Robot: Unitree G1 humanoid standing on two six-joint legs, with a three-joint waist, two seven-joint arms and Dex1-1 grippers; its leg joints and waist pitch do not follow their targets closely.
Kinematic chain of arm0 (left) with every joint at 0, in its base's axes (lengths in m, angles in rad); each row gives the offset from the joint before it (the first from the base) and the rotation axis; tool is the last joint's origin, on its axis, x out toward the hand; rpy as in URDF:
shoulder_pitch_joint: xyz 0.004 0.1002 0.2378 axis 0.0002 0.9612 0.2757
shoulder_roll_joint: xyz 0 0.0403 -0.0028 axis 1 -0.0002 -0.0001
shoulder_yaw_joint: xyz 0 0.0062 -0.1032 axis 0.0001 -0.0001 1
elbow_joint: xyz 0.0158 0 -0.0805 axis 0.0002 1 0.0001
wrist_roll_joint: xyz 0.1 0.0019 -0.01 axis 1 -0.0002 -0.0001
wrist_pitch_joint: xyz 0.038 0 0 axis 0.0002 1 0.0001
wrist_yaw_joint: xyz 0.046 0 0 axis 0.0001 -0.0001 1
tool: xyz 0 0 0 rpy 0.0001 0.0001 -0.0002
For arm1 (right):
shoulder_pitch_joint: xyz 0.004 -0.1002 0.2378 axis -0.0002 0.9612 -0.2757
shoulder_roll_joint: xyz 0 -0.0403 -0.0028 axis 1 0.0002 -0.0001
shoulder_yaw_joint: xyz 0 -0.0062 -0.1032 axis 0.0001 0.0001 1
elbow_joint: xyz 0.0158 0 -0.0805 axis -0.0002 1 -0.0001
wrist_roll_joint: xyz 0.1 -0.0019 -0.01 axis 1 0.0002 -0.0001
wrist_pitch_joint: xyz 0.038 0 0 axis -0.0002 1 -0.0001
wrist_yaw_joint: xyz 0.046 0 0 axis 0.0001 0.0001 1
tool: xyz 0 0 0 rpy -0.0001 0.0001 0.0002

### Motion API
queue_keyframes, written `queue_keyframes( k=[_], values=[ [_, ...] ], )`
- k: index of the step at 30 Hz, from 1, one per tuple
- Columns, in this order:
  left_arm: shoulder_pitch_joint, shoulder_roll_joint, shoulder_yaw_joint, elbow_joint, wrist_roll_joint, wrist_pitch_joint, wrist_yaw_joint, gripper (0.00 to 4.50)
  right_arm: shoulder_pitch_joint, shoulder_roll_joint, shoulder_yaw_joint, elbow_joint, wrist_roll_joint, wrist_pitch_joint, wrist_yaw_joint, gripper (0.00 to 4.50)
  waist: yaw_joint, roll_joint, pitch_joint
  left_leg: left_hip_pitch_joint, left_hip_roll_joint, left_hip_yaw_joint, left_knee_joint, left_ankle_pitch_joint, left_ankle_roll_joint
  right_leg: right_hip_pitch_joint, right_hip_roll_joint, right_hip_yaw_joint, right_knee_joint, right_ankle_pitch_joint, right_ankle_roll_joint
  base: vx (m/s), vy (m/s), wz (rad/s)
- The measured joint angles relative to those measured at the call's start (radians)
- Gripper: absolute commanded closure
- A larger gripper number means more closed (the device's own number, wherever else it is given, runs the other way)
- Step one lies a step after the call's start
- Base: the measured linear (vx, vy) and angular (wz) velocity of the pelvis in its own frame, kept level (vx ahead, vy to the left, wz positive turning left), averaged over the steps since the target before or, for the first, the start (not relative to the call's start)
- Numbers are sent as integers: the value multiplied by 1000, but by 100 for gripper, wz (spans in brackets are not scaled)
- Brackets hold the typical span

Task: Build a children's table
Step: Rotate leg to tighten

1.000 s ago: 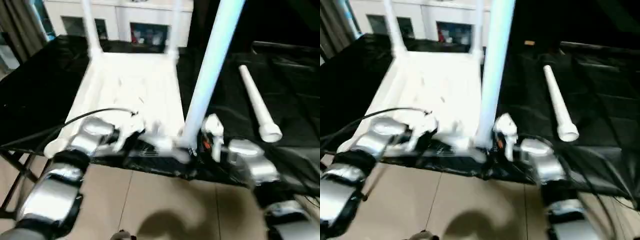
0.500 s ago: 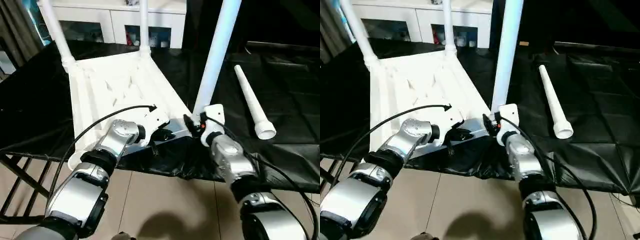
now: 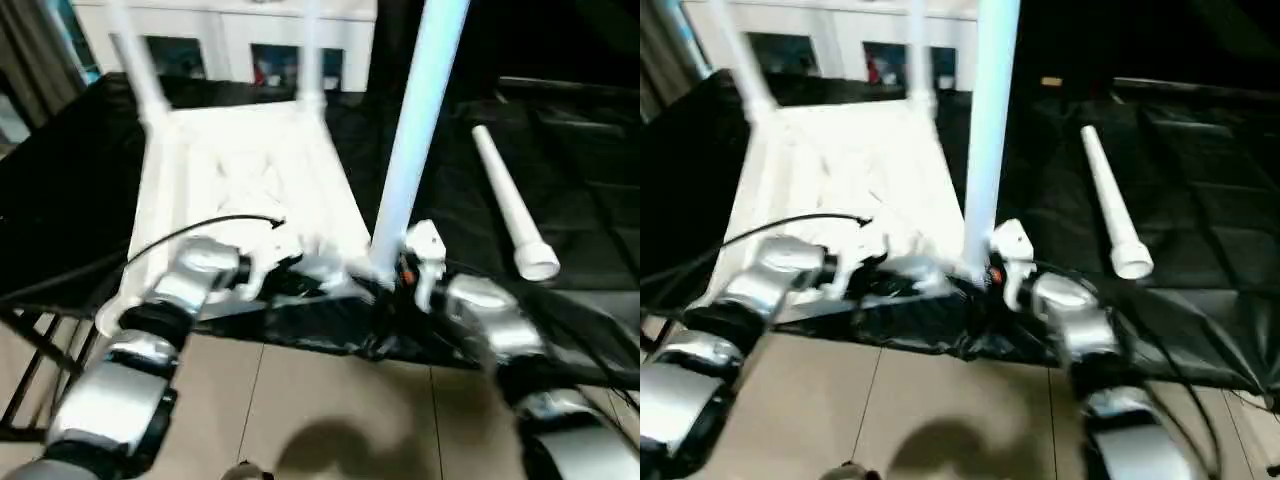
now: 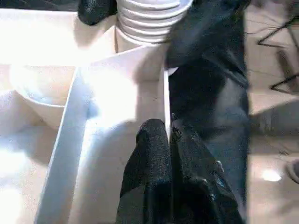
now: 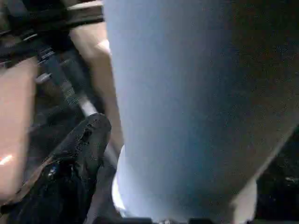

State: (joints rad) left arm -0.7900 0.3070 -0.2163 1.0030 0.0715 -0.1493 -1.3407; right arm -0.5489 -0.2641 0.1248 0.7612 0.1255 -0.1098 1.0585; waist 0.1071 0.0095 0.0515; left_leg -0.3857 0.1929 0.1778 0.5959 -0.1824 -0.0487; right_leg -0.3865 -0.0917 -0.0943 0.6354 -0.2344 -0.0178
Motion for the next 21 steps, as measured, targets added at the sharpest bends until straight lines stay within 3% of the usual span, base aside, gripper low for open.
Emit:
queue_keyframes(
  k=[3,11,18,21],
  values=[
    [1,18,-8,1,-2,-7,-58,450,2,-24,24,-20,1,14,96,96,9,-1,0,-1,0,0,2,0,1,0,-1,0,0,0,0,0,0,0],
    [1,40,-17,1,-5,-9,-145,450,4,-37,52,-55,12,55,196,162,11,-1,0,0,0,0,2,0,0,0,-1,0,1,0,0,0,0,0],
    [1,39,-16,1,-7,-10,-146,450,24,-28,47,-87,14,80,188,167,15,-1,0,0,0,0,2,0,0,0,-1,0,1,0,0,0,0,0],
    [1,23,-9,2,-7,16,-87,450,51,-11,18,-101,20,91,107,168,20,-1,0,0,0,0,3,0,0,1,-1,0,2,0,0,0,0,0]
  ],
)
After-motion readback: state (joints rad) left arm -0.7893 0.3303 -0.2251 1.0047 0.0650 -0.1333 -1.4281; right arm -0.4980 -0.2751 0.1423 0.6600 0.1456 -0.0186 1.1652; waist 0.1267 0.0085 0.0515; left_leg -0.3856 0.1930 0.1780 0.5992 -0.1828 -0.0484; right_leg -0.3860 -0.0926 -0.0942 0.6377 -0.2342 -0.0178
